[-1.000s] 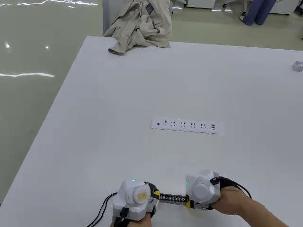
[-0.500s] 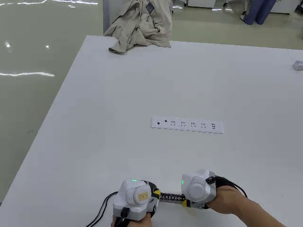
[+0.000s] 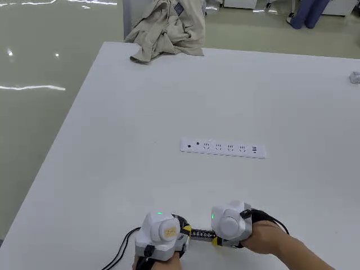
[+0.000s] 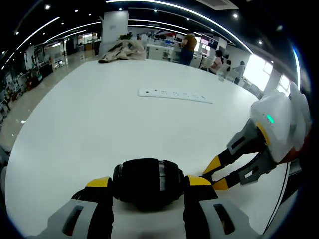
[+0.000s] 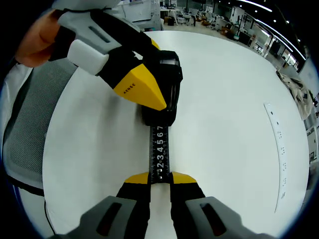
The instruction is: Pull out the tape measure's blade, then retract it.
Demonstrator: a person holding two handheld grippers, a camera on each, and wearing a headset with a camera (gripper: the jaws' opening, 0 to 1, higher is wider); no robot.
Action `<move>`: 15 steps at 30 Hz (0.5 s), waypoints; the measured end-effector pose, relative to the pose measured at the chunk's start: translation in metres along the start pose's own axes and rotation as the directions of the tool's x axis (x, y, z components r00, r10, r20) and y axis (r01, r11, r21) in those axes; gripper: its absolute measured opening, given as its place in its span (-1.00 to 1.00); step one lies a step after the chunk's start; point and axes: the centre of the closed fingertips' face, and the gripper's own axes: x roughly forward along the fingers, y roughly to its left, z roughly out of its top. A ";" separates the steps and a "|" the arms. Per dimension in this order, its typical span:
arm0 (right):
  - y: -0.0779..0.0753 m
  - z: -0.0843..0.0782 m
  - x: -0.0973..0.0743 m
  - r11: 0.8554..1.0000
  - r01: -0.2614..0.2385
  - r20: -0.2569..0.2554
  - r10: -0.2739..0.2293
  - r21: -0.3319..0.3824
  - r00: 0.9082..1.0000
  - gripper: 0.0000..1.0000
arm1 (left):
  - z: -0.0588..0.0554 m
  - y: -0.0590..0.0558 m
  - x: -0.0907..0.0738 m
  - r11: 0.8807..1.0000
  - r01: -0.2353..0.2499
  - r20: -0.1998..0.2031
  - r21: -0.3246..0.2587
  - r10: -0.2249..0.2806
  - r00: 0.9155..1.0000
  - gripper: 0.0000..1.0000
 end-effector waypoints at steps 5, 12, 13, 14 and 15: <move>0.000 0.005 0.002 1.000 -0.001 0.001 0.001 -0.009 1.000 -0.72 | 0.000 0.000 0.000 1.000 -0.002 0.002 0.001 0.002 1.000 0.07; 0.000 0.010 0.004 1.000 0.000 0.006 0.000 -0.012 1.000 -0.72 | 0.000 0.000 -0.001 1.000 -0.002 0.009 0.002 0.002 1.000 0.07; 0.000 0.011 0.005 1.000 0.001 0.006 0.000 -0.010 1.000 -0.72 | 0.000 0.000 -0.001 1.000 -0.002 0.009 0.002 0.002 1.000 0.07; 0.000 0.011 0.005 1.000 0.002 0.007 -0.002 -0.010 1.000 -0.72 | 0.000 0.000 -0.001 1.000 -0.002 0.008 0.002 0.002 1.000 0.07; 0.000 0.011 0.006 1.000 0.002 0.006 -0.002 -0.011 1.000 -0.72 | 0.000 0.000 -0.001 1.000 -0.002 0.008 0.002 0.002 1.000 0.07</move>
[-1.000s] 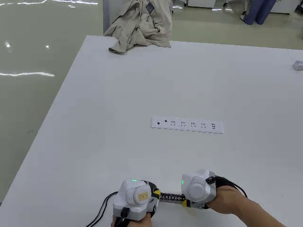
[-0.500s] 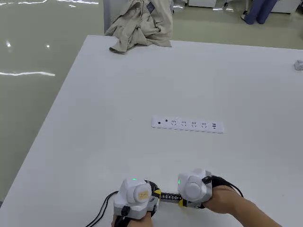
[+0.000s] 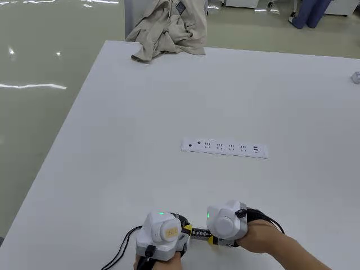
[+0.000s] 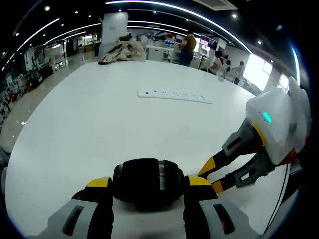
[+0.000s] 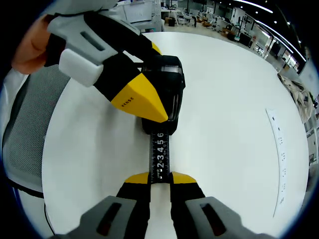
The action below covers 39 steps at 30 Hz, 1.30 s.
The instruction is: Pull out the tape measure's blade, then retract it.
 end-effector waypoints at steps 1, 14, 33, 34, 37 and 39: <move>0.000 0.001 0.001 1.000 0.001 0.001 -0.001 -0.001 1.000 -0.72 | 0.000 0.000 0.001 1.000 -0.001 0.000 0.000 0.001 1.000 0.07; 0.000 0.010 0.004 1.000 -0.001 0.002 0.001 -0.001 1.000 -0.72 | 0.000 0.000 0.000 1.000 0.000 0.001 -0.001 0.000 1.000 0.07; 0.000 0.021 0.011 1.000 0.000 0.008 0.000 -0.014 1.000 -0.72 | 0.000 0.000 0.000 1.000 -0.006 0.022 0.012 0.006 1.000 0.06; 0.000 0.021 0.012 1.000 0.000 0.011 0.000 -0.013 1.000 -0.72 | 0.000 0.000 0.000 1.000 -0.005 0.021 0.011 0.005 1.000 0.06; 0.000 0.024 0.012 1.000 0.003 0.016 -0.003 -0.011 1.000 -0.72 | 0.000 0.000 0.000 1.000 -0.007 0.020 0.011 0.006 1.000 0.06; 0.000 0.026 0.012 1.000 0.004 0.018 -0.004 -0.014 1.000 -0.72 | 0.001 0.000 -0.001 1.000 -0.005 0.019 0.009 0.005 1.000 0.06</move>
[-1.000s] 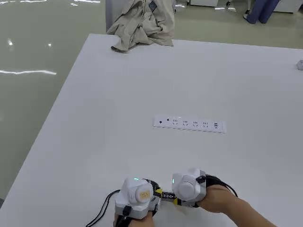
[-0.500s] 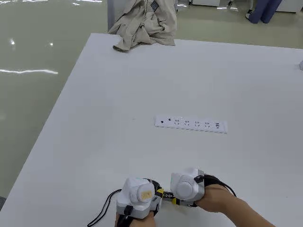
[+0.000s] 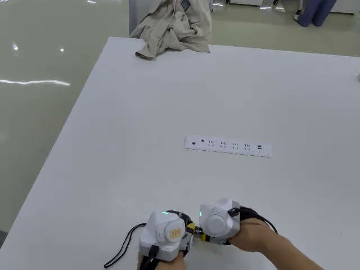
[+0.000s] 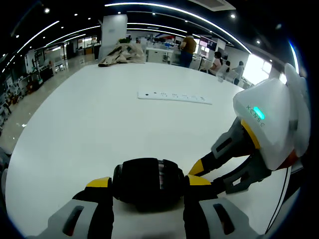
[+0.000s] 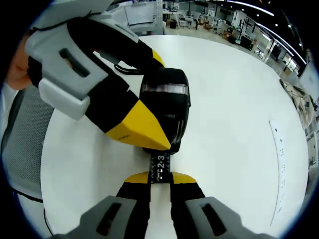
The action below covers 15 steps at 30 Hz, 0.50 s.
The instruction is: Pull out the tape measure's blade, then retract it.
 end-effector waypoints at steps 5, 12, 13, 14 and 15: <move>-0.001 0.002 0.002 1.000 -0.003 0.003 0.003 -0.003 1.000 -0.72 | 0.000 0.000 0.001 1.000 0.000 -0.001 0.000 0.000 1.000 0.06; -0.001 0.005 0.003 1.000 -0.009 0.007 0.009 -0.007 1.000 -0.72 | -0.001 0.000 0.001 1.000 0.002 -0.004 -0.001 -0.002 1.000 0.06; -0.001 0.005 0.003 1.000 -0.009 0.006 0.010 -0.012 1.000 -0.72 | -0.001 0.000 0.001 1.000 0.002 -0.004 -0.002 -0.002 1.000 0.06; -0.001 0.006 0.003 1.000 -0.009 0.004 0.010 -0.015 1.000 -0.72 | -0.001 0.000 0.001 1.000 0.002 -0.004 -0.001 -0.002 1.000 0.06; 0.000 0.006 0.003 1.000 -0.010 0.002 0.010 -0.023 1.000 -0.72 | -0.001 0.000 0.001 1.000 0.001 -0.004 -0.002 -0.001 1.000 0.06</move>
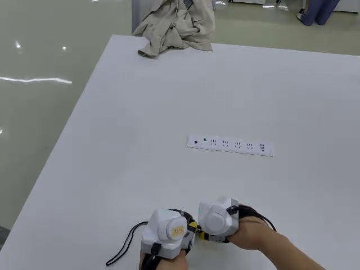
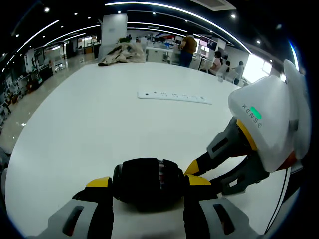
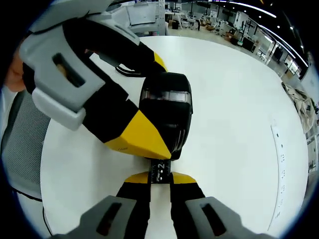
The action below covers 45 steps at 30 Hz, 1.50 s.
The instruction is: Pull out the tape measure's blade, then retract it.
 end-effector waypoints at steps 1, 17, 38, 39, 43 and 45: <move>0.000 0.000 0.000 1.000 0.000 -0.001 0.000 0.000 1.000 -0.72 | 0.000 0.000 0.000 1.000 0.000 0.000 0.000 0.000 1.000 0.06; 0.000 0.002 0.001 1.000 -0.003 -0.005 0.003 -0.005 1.000 -0.72 | 0.000 0.000 -0.001 1.000 0.002 -0.002 0.001 -0.002 1.000 0.06; 0.000 0.002 0.001 1.000 -0.003 -0.010 0.003 -0.001 1.000 -0.72 | 0.001 0.000 -0.002 1.000 -0.004 -0.001 -0.005 0.004 1.000 0.07; 0.000 0.002 0.001 1.000 -0.002 -0.011 0.002 -0.001 1.000 -0.72 | 0.001 0.000 -0.001 1.000 -0.004 -0.002 -0.004 0.004 1.000 0.08; 0.000 0.001 0.001 1.000 0.002 -0.014 -0.002 0.002 1.000 -0.72 | 0.000 0.000 0.000 1.000 -0.006 -0.009 -0.007 0.006 1.000 0.09; 0.000 0.001 0.001 1.000 0.003 -0.012 -0.003 0.003 1.000 -0.72 | 0.001 0.000 0.000 1.000 -0.003 -0.011 -0.005 0.003 1.000 0.10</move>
